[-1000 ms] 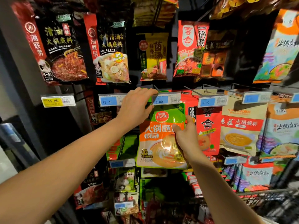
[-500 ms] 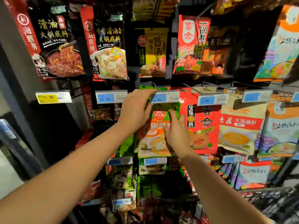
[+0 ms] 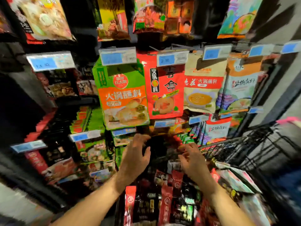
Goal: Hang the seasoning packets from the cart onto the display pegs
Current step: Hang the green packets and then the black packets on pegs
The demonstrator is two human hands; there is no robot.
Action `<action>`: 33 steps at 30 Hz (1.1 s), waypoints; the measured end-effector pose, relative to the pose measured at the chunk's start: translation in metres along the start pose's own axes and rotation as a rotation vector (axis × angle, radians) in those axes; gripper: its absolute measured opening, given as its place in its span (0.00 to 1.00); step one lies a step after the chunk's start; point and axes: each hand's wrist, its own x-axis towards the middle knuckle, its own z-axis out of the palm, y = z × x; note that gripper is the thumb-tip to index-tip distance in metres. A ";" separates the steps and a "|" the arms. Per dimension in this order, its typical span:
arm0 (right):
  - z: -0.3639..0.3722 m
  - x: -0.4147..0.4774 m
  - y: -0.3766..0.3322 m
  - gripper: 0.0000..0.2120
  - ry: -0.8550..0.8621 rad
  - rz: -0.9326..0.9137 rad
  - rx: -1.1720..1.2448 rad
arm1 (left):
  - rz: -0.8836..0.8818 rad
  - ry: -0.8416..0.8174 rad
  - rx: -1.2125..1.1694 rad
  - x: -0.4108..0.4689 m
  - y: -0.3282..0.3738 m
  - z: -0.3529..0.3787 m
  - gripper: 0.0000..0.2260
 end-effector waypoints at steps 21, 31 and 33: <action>0.059 -0.159 0.164 0.12 -0.449 0.827 0.313 | -1.031 -0.639 -0.241 -0.179 -0.022 0.172 0.23; 0.042 -0.132 0.126 0.09 -0.178 0.784 0.747 | -0.889 -0.403 -0.724 -0.074 0.029 0.127 0.03; 0.030 -0.121 0.131 0.10 -0.070 0.761 0.678 | -0.908 -0.495 -0.797 -0.061 0.041 0.141 0.07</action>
